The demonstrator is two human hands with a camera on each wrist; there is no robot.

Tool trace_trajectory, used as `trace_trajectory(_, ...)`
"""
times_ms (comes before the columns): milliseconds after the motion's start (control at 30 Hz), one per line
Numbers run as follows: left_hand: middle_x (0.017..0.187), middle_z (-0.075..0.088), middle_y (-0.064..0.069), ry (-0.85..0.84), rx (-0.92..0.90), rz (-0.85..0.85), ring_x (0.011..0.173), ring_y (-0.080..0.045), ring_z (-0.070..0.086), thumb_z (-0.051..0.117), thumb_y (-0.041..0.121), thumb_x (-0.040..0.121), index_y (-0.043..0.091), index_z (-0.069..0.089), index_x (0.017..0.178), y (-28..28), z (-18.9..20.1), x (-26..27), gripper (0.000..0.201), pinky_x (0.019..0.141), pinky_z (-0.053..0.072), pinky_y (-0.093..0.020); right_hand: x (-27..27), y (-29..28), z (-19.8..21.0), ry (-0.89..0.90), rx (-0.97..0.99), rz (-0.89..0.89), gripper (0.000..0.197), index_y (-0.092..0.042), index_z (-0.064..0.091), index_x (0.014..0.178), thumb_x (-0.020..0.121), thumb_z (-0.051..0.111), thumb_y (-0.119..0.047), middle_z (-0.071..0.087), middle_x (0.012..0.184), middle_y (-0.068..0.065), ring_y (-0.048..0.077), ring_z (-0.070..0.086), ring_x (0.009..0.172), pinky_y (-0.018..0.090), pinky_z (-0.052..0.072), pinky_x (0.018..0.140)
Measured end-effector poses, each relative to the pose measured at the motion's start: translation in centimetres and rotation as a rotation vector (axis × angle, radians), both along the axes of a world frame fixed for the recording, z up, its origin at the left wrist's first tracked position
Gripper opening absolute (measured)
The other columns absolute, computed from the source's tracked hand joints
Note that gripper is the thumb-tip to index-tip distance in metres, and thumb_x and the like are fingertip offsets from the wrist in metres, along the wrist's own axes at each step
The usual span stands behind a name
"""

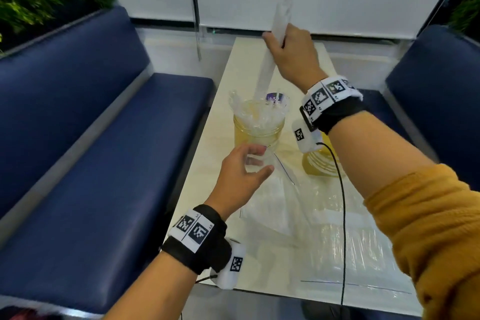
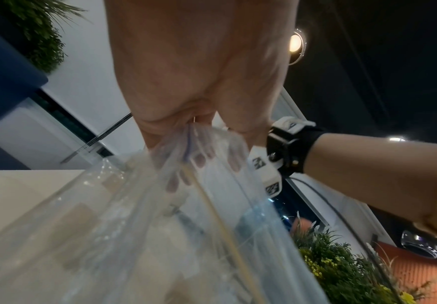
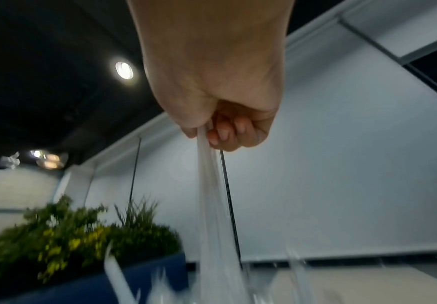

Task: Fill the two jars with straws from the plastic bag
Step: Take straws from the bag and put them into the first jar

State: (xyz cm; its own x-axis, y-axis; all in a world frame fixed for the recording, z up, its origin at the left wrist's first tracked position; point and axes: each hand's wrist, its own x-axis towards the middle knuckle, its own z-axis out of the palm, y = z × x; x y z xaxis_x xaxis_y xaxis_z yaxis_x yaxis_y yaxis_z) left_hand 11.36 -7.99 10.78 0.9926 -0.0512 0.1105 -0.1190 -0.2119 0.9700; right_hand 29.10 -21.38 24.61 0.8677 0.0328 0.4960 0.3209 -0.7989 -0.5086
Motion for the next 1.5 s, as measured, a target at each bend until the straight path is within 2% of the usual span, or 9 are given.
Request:
trace_trajectory(100, 0.122, 0.064, 0.010, -0.003, -0.001, 0.001, 0.100, -0.006, 0.066, 0.077, 0.020, 0.086, 0.024, 0.062, 0.116, 0.5, 0.2, 0.0, 0.033, 0.079, 0.059, -0.022, 1.0, 0.5, -4.4, 0.162, -0.042, -0.013, 0.048, -0.013, 0.060, 0.084, 0.091, 0.050, -0.060, 0.063, 0.076, 0.000, 0.024, 0.064, 0.072, 0.037, 0.054, 0.065)
trace_trajectory(267, 0.124, 0.063, 0.010, -0.020, 0.027, 0.008, 0.099, -0.004, 0.067, 0.078, 0.022, 0.086, 0.022, 0.063, 0.118, 1.1, 0.4, 0.0, 0.035, 0.080, 0.058, -0.020, 0.6, -0.3, -7.7, 0.406, -0.154, -0.093, 0.058, -0.015, 0.047, 0.060, 0.073, 0.072, -0.065, 0.051, 0.060, 0.000, 0.025, 0.059, 0.066, 0.031, 0.043, 0.057)
trace_trajectory(367, 0.124, 0.063, 0.011, -0.024, 0.050, 0.004, 0.097, 0.000, 0.066, 0.077, 0.021, 0.087, 0.023, 0.063, 0.119, 1.3, 0.5, 0.1, 0.035, 0.083, 0.057, -0.018, 0.4, -0.9, -7.3, 0.421, -0.095, -0.102, 0.068, -0.013, 0.070, 0.101, 0.059, 0.083, -0.065, 0.070, 0.100, 0.004, 0.023, 0.067, 0.096, 0.035, 0.055, 0.079)
trace_trajectory(500, 0.128, 0.061, 0.005, -0.043, 0.112, -0.043, 0.102, -0.003, 0.067, 0.065, 0.002, 0.089, 0.021, 0.060, 0.126, 0.7, 0.8, 0.5, 0.042, 0.081, 0.053, -0.011, -1.5, -2.0, -4.8, 0.346, -0.164, -0.138, 0.095, -0.019, 0.046, 0.143, 0.065, 0.082, -0.060, 0.056, 0.137, 0.006, 0.026, 0.055, 0.124, 0.041, 0.045, 0.099)
trace_trajectory(600, 0.134, 0.057, 0.003, -0.039, 0.116, -0.081, 0.109, -0.006, 0.065, 0.056, -0.007, 0.088, 0.016, 0.056, 0.134, -0.2, 1.2, 0.8, 0.052, 0.083, 0.053, -0.015, -4.4, -2.4, -2.4, 0.241, -0.266, -0.198, 0.082, -0.022, 0.046, 0.139, 0.072, 0.079, -0.056, 0.059, 0.127, 0.008, 0.030, 0.058, 0.115, 0.038, 0.047, 0.087)
trace_trajectory(700, 0.142, 0.052, 0.001, -0.045, 0.092, -0.119, 0.117, -0.010, 0.062, 0.048, -0.009, 0.088, 0.013, 0.051, 0.140, -1.4, 1.3, 1.2, 0.057, 0.089, 0.052, -0.018, -8.0, -2.3, -1.2, 0.193, -0.322, -0.188, 0.035, -0.026, 0.065, 0.103, 0.080, 0.071, -0.052, 0.066, 0.103, 0.003, 0.026, 0.062, 0.100, 0.033, 0.044, 0.074)
trace_trajectory(900, 0.145, 0.046, -0.004, -0.074, 0.095, -0.183, 0.124, -0.013, 0.057, 0.045, -0.012, 0.088, 0.009, 0.044, 0.146, -3.7, 1.3, 1.4, 0.062, 0.092, 0.046, -0.011, -15.0, -3.0, -4.4, 0.622, -0.541, -0.041, 0.023, -0.015, 0.062, 0.074, 0.089, 0.060, -0.033, 0.063, 0.054, -0.004, 0.012, 0.060, 0.055, 0.026, 0.051, 0.058)
trace_trajectory(1100, 0.140, 0.044, -0.003, -0.106, 0.080, -0.246, 0.125, -0.011, 0.057, 0.042, -0.015, 0.089, 0.008, 0.045, 0.146, -5.0, 0.6, 0.2, 0.061, 0.081, 0.048, -0.010, -17.9, -5.3, -11.1, 0.880, -0.761, -0.118, 0.033, -0.011, 0.061, 0.119, 0.097, 0.053, -0.035, 0.064, 0.117, 0.007, 0.025, 0.063, 0.098, 0.030, 0.043, 0.070)
trace_trajectory(1500, 0.142, 0.046, -0.002, -0.125, 0.084, -0.313, 0.124, -0.010, 0.059, 0.042, -0.020, 0.090, 0.008, 0.050, 0.141, -4.2, -0.4, -1.2, 0.059, 0.089, 0.044, -0.005, -17.7, -6.5, -15.8, 1.087, -0.601, -0.140, 0.059, -0.009, 0.052, 0.132, 0.095, 0.052, -0.055, 0.059, 0.131, 0.010, 0.030, 0.058, 0.117, 0.035, 0.045, 0.089)
